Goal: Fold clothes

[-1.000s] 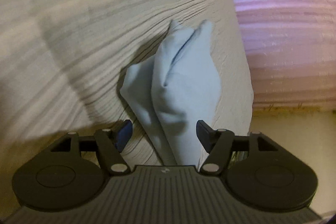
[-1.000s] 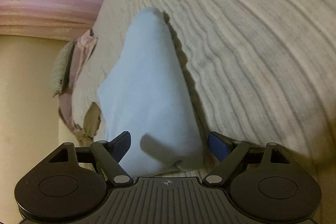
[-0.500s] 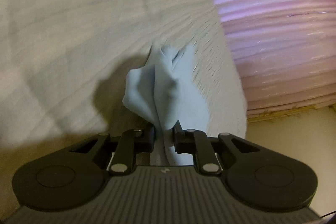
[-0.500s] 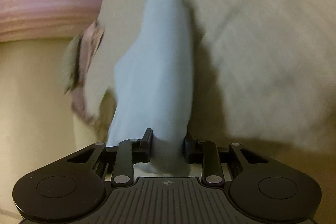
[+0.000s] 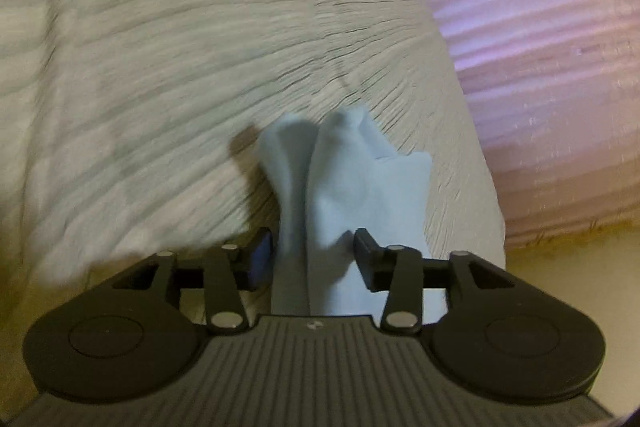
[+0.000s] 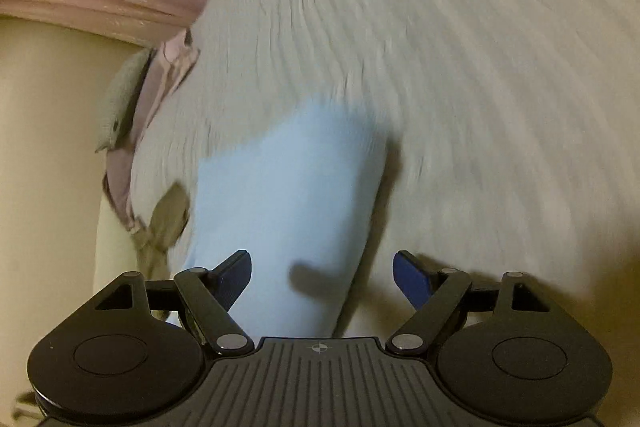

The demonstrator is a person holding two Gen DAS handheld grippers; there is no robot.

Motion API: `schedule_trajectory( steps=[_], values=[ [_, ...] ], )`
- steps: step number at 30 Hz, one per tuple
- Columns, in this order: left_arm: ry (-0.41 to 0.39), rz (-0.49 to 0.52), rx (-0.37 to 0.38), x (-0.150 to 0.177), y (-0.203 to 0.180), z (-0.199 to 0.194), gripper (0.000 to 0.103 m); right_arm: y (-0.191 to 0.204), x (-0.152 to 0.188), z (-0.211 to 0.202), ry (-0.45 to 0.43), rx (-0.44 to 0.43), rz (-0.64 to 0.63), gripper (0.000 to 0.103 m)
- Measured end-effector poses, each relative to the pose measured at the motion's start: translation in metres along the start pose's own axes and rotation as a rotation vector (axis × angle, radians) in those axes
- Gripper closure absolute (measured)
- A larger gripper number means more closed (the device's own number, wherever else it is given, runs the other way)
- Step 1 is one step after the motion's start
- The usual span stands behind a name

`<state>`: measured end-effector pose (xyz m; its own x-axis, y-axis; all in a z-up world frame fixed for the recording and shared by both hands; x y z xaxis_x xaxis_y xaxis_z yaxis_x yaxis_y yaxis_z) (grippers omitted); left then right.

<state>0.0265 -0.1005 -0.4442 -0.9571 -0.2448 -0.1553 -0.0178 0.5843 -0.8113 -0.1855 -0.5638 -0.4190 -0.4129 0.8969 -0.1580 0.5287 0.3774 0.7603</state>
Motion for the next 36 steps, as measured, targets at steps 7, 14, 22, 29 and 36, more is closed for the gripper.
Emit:
schedule_trajectory(
  steps=[7, 14, 22, 29, 36],
  values=[
    [-0.020, -0.038, 0.031, -0.008, -0.006, 0.043, 0.082, -0.014, -0.035, 0.055, 0.060, -0.114, 0.111, 0.083],
    [0.017, 0.111, 0.027, -0.067, -0.016, 0.041, 0.087, -0.011, 0.042, 0.019, 0.073, -0.080, 0.240, 0.085],
    [0.149, 0.230, -0.020, -0.109, -0.022, 0.057, 0.077, 0.014, 0.026, -0.017, 0.017, 0.053, -0.065, 0.034],
    [0.106, 0.207, 0.020, -0.111, -0.016, 0.057, 0.062, 0.022, -0.033, 0.048, 0.136, -0.047, -0.261, 0.024],
    [0.104, 0.211, 0.095, -0.122, -0.019, 0.075, 0.087, 0.023, -0.023, 0.095, 0.137, -0.087, -0.136, 0.087]
  ],
)
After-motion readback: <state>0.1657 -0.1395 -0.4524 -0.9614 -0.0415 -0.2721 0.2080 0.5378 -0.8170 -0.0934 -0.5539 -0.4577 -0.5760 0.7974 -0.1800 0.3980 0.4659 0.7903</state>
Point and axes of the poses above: each gripper's, at about its wrist camera, not at the fingertips, and z roughly the way its jaws point, y to its left, x to its underside, the point moved 1 cm from there along z, roughly the way its jaws point, and after that the axes turned 3 degrees about x, right-handed, at the moved point
